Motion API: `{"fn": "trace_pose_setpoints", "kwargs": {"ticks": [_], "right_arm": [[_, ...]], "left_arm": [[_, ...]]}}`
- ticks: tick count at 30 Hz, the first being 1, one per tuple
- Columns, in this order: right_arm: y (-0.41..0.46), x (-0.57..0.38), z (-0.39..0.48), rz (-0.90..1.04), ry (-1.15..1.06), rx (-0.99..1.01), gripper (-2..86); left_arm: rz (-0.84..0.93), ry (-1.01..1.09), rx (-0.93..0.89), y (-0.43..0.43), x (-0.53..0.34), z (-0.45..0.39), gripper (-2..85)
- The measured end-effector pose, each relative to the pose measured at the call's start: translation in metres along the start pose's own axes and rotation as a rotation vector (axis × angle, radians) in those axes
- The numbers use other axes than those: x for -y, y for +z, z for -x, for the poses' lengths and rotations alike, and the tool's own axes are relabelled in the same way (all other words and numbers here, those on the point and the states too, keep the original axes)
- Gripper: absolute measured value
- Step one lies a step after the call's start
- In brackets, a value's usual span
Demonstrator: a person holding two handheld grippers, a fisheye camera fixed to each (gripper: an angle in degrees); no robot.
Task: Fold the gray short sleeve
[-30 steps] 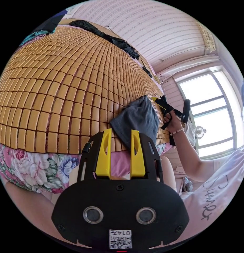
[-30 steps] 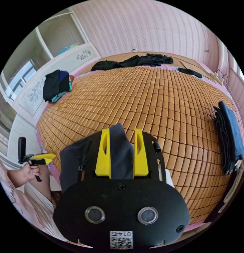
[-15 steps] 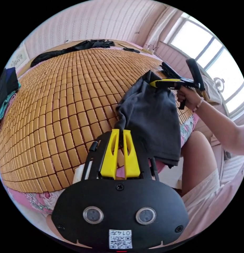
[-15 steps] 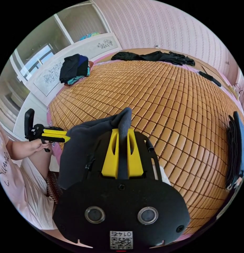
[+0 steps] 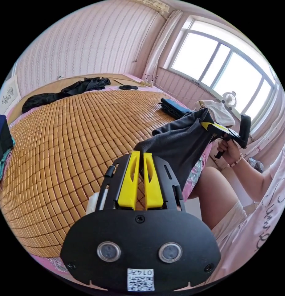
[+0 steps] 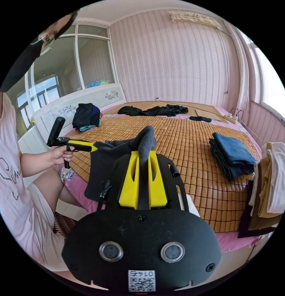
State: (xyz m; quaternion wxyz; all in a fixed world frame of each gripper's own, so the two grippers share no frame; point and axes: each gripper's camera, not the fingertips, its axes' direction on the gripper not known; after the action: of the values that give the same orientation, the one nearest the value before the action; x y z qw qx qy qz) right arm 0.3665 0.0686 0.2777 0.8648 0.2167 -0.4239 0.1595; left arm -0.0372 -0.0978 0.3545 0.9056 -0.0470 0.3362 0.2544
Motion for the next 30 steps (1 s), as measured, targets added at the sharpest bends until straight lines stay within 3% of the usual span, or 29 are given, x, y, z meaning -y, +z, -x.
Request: {"fn": "trace_pose_setpoints", "kwargs": {"ticks": [5,8,10,13,17,22,25,30], "right_arm": [[-0.015,0.018,-0.071,-0.078,0.138,-0.148,4.6],[-0.007,0.053,-0.165,0.001,0.26,-0.291,5.2],[0.015,0.081,-0.255,0.079,0.384,-0.433,7.1],[0.055,0.094,-0.34,0.245,0.545,-0.468,10.6],[0.078,0.081,-0.335,0.269,0.442,-0.488,12.4],[0.104,0.039,-0.257,0.244,0.218,-0.446,12.7],[0.143,0.028,-0.193,0.253,0.033,-0.377,13.3],[0.249,0.025,-0.078,0.341,-0.224,-0.13,15.8]], "left_arm": [[-0.095,0.147,-0.109,0.03,0.118,-0.023,0.0],[-0.071,0.148,-0.214,0.081,0.231,-0.047,2.2],[-0.052,0.065,-0.211,0.114,0.294,-0.059,6.4],[-0.002,0.01,-0.056,0.15,0.341,-0.074,8.3],[0.033,0.087,-0.054,0.155,0.31,-0.077,8.5],[0.068,0.151,-0.004,0.111,0.218,-0.041,8.3],[0.099,0.089,0.026,0.062,0.141,0.008,8.2],[0.136,-0.158,0.262,-0.052,-0.002,0.123,8.2]]}}
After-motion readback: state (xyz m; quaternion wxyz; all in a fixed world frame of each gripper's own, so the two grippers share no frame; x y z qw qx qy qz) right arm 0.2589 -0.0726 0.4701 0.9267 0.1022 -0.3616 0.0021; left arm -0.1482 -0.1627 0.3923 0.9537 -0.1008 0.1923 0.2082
